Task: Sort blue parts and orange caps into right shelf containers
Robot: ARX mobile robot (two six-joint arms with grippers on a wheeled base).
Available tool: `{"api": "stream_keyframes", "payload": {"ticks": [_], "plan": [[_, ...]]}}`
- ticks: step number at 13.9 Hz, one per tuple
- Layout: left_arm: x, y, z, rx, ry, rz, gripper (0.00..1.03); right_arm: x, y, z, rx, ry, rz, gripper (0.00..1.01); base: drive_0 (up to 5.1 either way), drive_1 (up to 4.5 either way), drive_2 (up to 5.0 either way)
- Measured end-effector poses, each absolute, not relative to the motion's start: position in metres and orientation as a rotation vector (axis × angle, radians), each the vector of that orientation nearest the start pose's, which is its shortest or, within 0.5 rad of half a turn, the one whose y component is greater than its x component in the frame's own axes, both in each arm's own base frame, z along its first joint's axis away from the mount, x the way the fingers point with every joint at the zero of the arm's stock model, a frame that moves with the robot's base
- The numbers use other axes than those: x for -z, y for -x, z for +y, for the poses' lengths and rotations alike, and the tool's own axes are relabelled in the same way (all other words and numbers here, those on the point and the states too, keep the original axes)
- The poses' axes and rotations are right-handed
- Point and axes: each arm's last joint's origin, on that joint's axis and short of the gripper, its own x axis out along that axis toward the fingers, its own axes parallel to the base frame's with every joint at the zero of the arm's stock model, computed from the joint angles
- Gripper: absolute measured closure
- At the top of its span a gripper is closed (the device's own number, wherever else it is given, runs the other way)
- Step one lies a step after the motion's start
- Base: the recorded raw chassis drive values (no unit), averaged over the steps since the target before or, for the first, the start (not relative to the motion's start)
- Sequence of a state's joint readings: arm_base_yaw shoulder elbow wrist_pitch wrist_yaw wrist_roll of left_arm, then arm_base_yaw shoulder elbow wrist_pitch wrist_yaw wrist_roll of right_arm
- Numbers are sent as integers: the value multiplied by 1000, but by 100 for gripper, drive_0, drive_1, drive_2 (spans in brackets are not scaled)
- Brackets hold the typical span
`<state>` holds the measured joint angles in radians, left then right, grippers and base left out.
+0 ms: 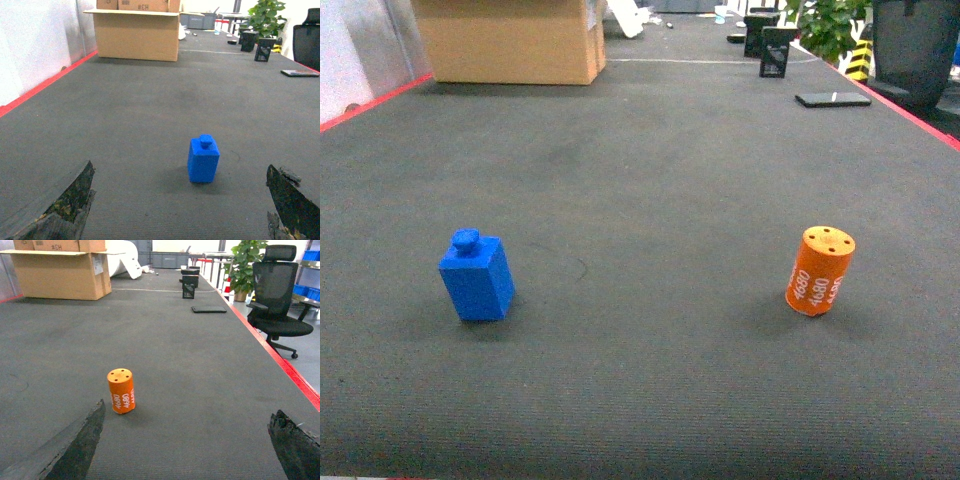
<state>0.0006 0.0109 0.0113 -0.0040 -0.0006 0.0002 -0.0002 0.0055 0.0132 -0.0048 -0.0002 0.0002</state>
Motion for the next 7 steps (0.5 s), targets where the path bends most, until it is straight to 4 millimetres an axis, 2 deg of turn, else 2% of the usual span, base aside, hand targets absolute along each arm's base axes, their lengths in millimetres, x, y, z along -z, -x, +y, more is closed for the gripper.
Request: {"api": "stream_keyframes", "payload": {"ticks": [7], "plan": [[-166, -98, 0, -1, 0, 4, 5, -167, -97, 0, 0, 0, -3, 3, 0, 0, 0]]}}
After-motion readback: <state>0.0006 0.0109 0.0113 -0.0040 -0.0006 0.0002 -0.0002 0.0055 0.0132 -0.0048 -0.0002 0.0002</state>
